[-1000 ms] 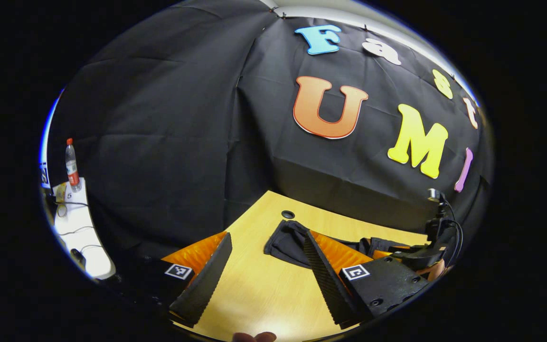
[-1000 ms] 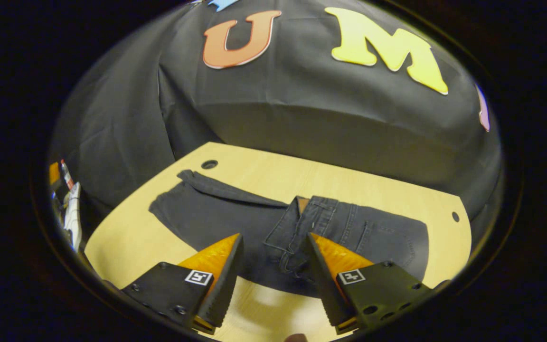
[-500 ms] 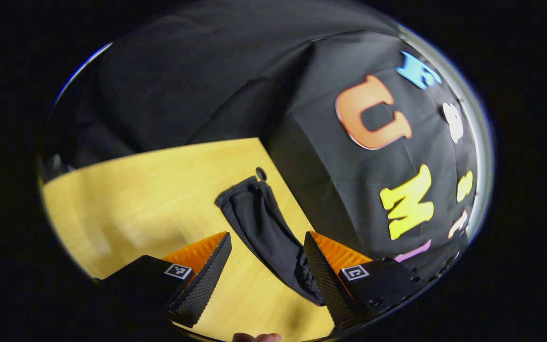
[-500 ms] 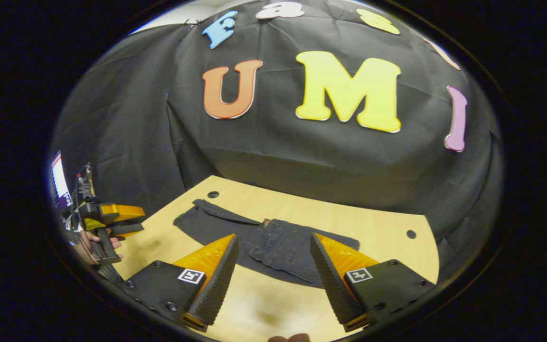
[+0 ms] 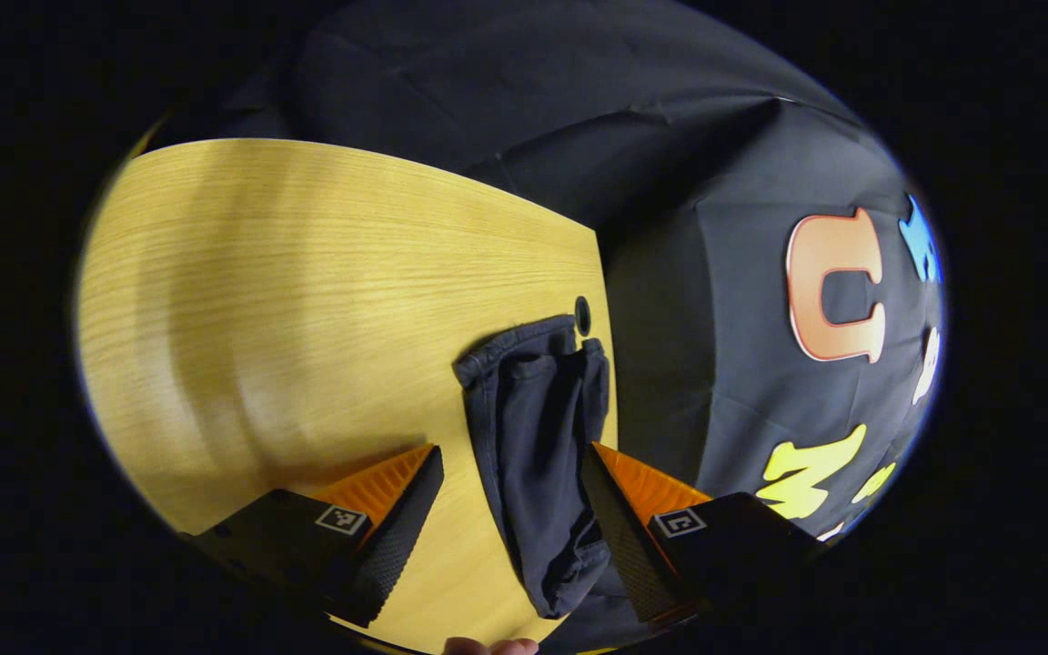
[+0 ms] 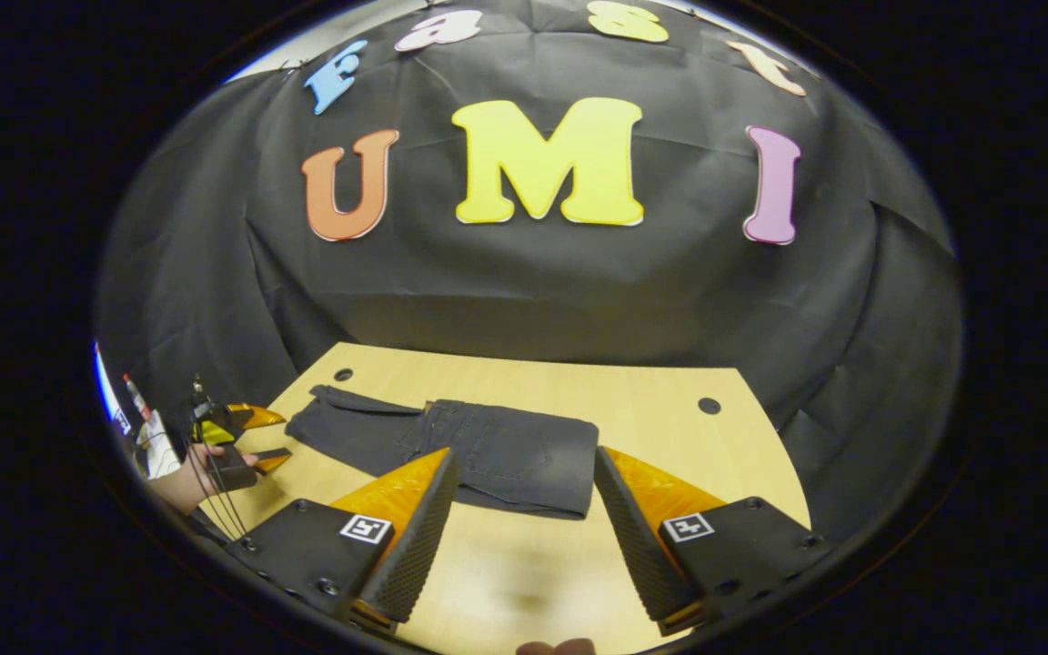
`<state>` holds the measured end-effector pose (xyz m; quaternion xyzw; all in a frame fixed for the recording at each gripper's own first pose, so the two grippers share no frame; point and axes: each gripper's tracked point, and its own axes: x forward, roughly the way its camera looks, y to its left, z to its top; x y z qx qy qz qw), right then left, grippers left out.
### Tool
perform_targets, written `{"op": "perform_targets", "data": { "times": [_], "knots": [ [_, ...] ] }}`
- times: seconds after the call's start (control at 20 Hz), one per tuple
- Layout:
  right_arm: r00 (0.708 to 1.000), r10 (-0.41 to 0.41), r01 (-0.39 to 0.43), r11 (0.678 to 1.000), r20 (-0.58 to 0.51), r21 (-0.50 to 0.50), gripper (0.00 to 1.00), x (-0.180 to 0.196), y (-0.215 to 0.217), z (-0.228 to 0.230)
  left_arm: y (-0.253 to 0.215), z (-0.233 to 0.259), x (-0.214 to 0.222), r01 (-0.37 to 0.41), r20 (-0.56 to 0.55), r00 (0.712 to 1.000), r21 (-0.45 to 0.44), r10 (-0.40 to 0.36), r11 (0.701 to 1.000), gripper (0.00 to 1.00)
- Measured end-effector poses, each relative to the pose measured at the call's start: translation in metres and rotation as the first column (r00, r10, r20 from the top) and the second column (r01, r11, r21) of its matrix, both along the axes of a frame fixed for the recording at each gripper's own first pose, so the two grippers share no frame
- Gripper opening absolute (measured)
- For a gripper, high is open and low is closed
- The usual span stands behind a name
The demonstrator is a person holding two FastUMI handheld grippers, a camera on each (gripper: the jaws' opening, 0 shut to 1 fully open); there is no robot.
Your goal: Grasp the waist and the cuffs of the jeans and fold them to make the two legs overlap; first hold the waist and fold one-third of the jeans toward the cuffs, then hold the cuffs and fold the remaining one-third in the same direction to finish folding.
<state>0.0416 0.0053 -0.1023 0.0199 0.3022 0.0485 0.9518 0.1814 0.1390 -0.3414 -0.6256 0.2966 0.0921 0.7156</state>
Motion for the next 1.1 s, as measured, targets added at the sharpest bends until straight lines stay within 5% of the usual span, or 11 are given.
{"op": "perform_targets", "data": {
  "times": [0.55, 0.6, 0.7, 0.85, 0.9, 1.1],
  "knots": [
    [0.997, -0.068, 0.068, 0.997, -0.024, -0.022, 0.92, -0.012, -0.032, -0.003, -0.004, -0.011, 0.05, -0.046, -0.021, 0.999, 0.026, 0.046, 0.999, 0.94],
    [0.996, -0.08, 0.08, 0.997, -0.03, -0.018, 0.92, -0.016, -0.036, -0.004, -0.004, -0.018, 0.051, -0.052, -0.032, 0.998, 0.019, 0.052, 0.998, 0.72],
    [0.994, -0.104, 0.104, 0.994, -0.043, -0.017, 0.92, -0.023, -0.044, -0.007, -0.004, -0.018, 0.056, -0.078, -0.023, 0.997, -0.028, 0.077, 0.997, 0.61],
    [0.991, -0.125, 0.124, 0.992, -0.058, -0.009, 0.93, -0.036, -0.051, -0.009, -0.004, -0.025, 0.055, -0.094, -0.028, 0.995, -0.047, 0.092, 0.995, 0.22],
    [0.99, -0.128, 0.128, 0.992, -0.058, -0.008, 0.92, -0.038, -0.052, -0.009, -0.004, -0.027, 0.054, -0.098, -0.041, 0.995, -0.048, 0.096, 0.994, 0.26],
    [0.99, -0.128, 0.128, 0.992, -0.052, -0.01, 0.91, -0.053, -0.054, -0.009, -0.009, -0.005, 0.059, -0.077, 0.009, 0.997, -0.019, 0.077, 0.997, 0.13]
  ]
}}
